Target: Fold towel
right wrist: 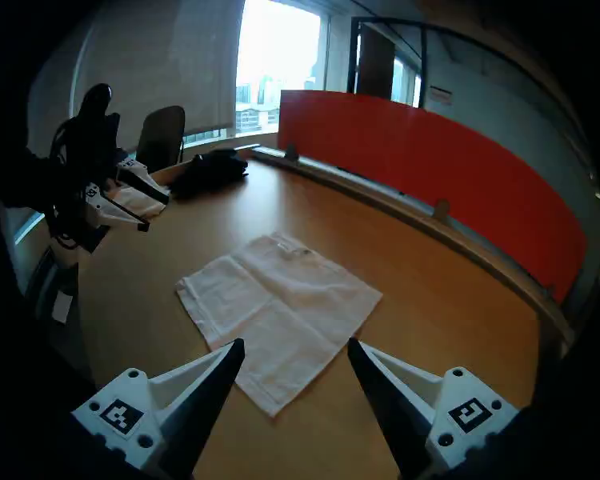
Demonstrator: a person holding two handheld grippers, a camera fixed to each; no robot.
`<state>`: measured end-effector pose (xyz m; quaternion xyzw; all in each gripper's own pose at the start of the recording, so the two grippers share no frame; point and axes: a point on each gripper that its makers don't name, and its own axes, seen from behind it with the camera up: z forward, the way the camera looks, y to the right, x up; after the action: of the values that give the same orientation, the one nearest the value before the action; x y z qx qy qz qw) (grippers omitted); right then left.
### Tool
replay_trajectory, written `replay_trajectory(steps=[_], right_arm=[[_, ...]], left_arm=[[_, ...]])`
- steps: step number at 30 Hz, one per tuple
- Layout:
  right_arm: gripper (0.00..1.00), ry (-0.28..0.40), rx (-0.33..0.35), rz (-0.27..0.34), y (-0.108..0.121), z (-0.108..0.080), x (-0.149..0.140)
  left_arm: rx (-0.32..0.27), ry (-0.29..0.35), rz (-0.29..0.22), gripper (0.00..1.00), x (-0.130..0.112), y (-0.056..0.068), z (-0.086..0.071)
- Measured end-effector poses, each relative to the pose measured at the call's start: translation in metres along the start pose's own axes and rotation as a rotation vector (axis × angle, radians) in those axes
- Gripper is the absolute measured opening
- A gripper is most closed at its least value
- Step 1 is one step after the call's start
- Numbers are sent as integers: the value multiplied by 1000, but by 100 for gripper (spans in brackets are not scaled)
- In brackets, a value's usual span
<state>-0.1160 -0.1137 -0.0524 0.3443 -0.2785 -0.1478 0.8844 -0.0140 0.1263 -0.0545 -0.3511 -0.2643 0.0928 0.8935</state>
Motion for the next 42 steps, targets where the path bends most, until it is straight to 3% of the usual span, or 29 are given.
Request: replay_trajectory(steps=[12, 26, 42], right_arm=[[100, -52, 15, 12, -9, 23, -38], [100, -114, 55, 5, -20, 51, -77], [100, -203, 85, -3, -22, 69, -121]], left_arm=[[-18, -40, -9, 95, -29, 6, 21], [-52, -120, 15, 95, -70, 13, 55], [-70, -202, -14, 95, -109, 17, 85]])
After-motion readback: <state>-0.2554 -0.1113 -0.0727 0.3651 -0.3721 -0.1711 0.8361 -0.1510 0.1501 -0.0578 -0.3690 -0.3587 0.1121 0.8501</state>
